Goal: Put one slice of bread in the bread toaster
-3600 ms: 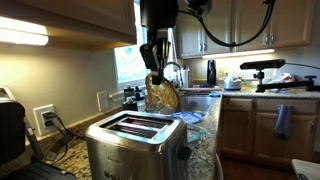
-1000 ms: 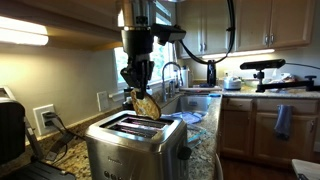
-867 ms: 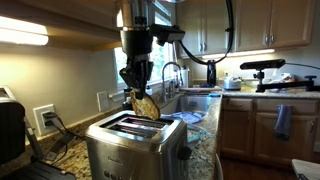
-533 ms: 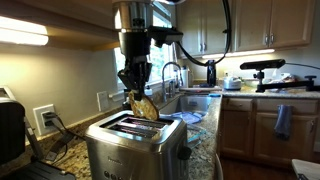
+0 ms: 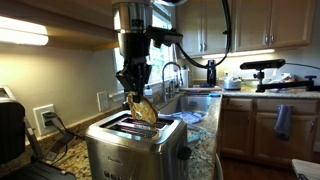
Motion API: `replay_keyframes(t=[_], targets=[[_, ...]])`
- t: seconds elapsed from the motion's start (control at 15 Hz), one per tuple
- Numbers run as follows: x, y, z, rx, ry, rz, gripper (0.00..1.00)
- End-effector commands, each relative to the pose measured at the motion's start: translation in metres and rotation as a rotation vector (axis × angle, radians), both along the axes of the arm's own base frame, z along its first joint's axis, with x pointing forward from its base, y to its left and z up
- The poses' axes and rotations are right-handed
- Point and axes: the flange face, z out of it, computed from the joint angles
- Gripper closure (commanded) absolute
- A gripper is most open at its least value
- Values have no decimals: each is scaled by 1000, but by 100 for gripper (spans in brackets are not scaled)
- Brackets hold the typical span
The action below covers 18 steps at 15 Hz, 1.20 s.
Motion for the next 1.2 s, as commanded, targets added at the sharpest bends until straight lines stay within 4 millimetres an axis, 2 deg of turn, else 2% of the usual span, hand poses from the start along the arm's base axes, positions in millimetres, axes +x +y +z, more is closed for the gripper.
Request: replay_keyframes(t=[0.0,0.13,0.2,0.27,0.33,0.53,0.6,1.13], targets=[[4,0,3,31,3,-6,93],[4,-1,2,35,7,-9,93],[4,-1,2,34,9,-13,63],[0,0,0,15,6,-7,63],[0,0,0,15,7,-7,87],[0,0,0,14,7,-7,67],[0,0,0,14,7,-7,63],[0,0,0,14,7,-7,63]])
